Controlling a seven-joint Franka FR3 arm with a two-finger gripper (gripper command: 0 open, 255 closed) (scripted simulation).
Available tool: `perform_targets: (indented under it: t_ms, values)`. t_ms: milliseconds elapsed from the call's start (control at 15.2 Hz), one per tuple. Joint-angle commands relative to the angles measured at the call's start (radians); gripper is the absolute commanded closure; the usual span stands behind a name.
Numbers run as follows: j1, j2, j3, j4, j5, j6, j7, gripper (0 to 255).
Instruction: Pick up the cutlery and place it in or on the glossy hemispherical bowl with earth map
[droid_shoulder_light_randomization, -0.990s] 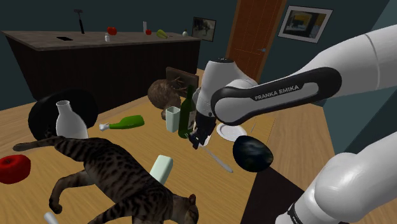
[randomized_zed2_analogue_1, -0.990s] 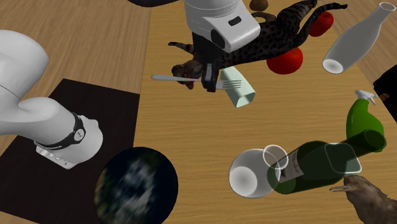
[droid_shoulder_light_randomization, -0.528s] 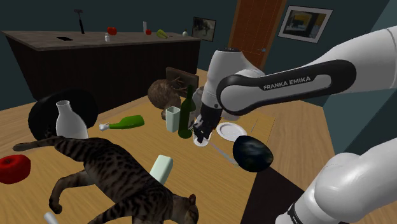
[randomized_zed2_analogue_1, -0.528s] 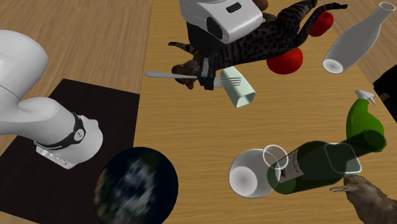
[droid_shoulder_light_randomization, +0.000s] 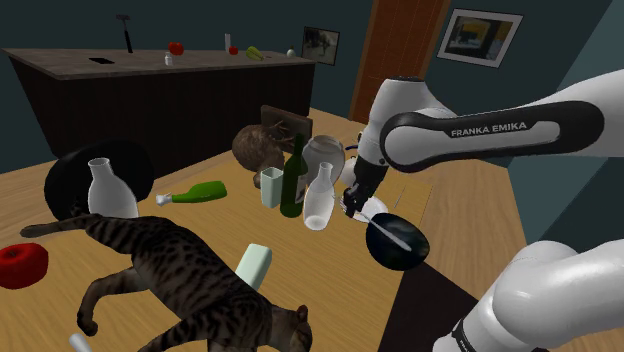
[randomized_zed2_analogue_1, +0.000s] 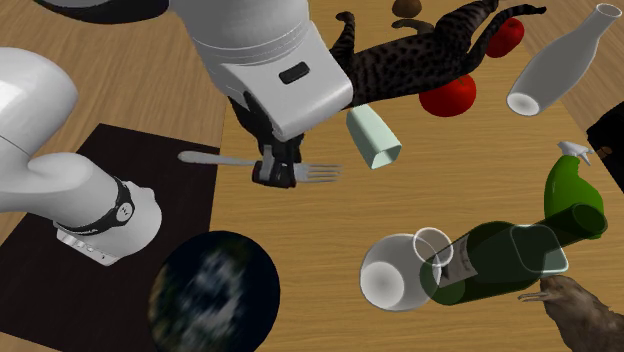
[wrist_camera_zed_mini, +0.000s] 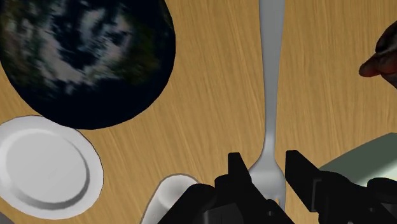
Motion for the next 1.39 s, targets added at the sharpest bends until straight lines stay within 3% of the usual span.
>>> perform_targets:
  t_ms: [0, 528, 1320]
  values:
    - [-0.017, -0.043, -0.043, -0.037, -0.014, -0.010, -0.052, 255]
    - [-0.118, -0.168, -0.221, -0.123, -0.112, -0.060, -0.255, 255]
    - [-0.121, -0.102, -0.228, -0.237, -0.113, 0.120, -0.270, 255]
